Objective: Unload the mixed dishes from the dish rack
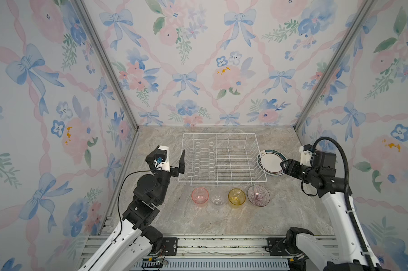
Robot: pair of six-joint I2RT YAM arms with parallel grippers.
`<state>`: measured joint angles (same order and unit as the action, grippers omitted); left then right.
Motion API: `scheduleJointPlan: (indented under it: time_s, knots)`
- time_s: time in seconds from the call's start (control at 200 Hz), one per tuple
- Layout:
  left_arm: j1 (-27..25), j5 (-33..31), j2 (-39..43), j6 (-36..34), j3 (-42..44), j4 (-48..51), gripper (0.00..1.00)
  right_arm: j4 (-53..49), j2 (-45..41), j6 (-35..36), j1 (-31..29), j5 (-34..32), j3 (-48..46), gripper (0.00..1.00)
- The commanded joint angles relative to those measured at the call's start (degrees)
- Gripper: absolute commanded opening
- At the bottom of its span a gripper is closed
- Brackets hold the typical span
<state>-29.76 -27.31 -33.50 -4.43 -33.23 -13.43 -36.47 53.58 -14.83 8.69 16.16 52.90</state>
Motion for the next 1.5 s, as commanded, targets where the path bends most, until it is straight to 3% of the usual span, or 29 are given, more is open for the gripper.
scheduleJointPlan:
  time_s: [0.0,0.105,0.21,0.295,0.4,0.565,0.735,0.95,1.16,1.495]
  knots:
    - [4.29,-7.84,1.21,1.44,4.72,-7.78,0.98,5.89,-2.89,-0.89,0.54,-5.01,-3.10,0.68]
    - [11.00,-5.99,-1.17,4.75,9.52,-9.98,0.98,11.04,-5.87,-1.10,0.51,-8.77,-7.18,0.76]
    - [19.78,1.67,-7.15,11.87,13.35,-12.99,0.98,13.87,-7.95,-0.11,0.47,-11.28,-9.51,0.78]
    - [23.51,4.71,-12.44,12.30,15.44,-16.89,0.98,15.29,-8.97,1.44,0.49,-12.63,-11.08,0.79]
    - [23.87,5.13,-19.76,8.56,17.58,-24.61,0.98,16.85,-9.07,2.69,0.45,-13.74,-12.74,0.79]
    - [24.05,7.88,-34.71,9.26,20.61,-39.56,0.98,21.50,-7.82,1.84,0.38,-15.35,-15.43,0.79]
    - [23.39,8.85,-46.21,5.95,19.39,-46.42,0.98,25.57,-6.57,3.11,0.11,-16.45,-17.70,0.83]
    - [22.77,7.87,-58.62,3.35,24.72,-70.66,0.98,39.47,-5.66,4.62,-1.01,-18.33,-25.80,0.86]
    - [22.81,7.39,-57.39,4.30,21.73,-62.68,0.98,52.29,0.72,7.97,-3.41,-20.48,-31.30,0.86]
    - [23.04,8.28,-57.47,4.08,21.81,-62.89,0.98,80.38,22.33,9.96,-11.08,-25.50,-33.59,0.86]
